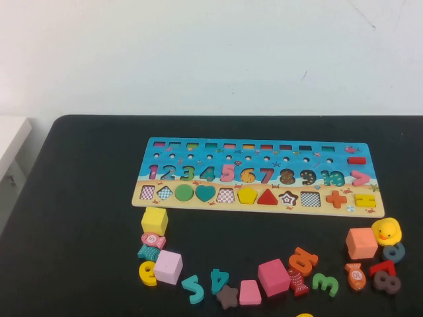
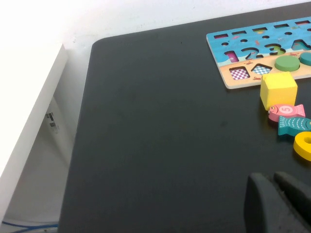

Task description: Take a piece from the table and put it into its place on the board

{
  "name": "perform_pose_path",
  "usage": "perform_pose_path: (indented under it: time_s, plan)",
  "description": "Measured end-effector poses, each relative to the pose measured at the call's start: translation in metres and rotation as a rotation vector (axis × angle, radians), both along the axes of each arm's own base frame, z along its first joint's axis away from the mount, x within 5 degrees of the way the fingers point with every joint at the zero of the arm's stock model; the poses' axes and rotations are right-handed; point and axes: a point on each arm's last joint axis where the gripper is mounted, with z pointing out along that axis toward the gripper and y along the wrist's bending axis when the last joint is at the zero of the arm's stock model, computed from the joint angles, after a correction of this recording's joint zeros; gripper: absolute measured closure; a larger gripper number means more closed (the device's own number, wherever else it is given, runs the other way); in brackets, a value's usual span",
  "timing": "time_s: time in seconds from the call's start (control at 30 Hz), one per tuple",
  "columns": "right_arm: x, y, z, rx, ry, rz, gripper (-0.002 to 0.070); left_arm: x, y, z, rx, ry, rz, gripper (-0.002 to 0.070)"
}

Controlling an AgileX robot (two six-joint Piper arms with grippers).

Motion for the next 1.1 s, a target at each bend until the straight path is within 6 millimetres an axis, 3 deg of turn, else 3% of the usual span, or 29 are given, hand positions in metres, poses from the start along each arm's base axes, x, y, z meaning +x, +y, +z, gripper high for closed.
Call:
perform_pose_path:
  time_s: [1.1]
  plan:
    - [0.0000, 0.0000, 0.0000, 0.000, 0.000, 0.000, 0.0657, -0.0001, -0.0001, -0.0002, -0.027, 0.005, 0.007, 0.0676]
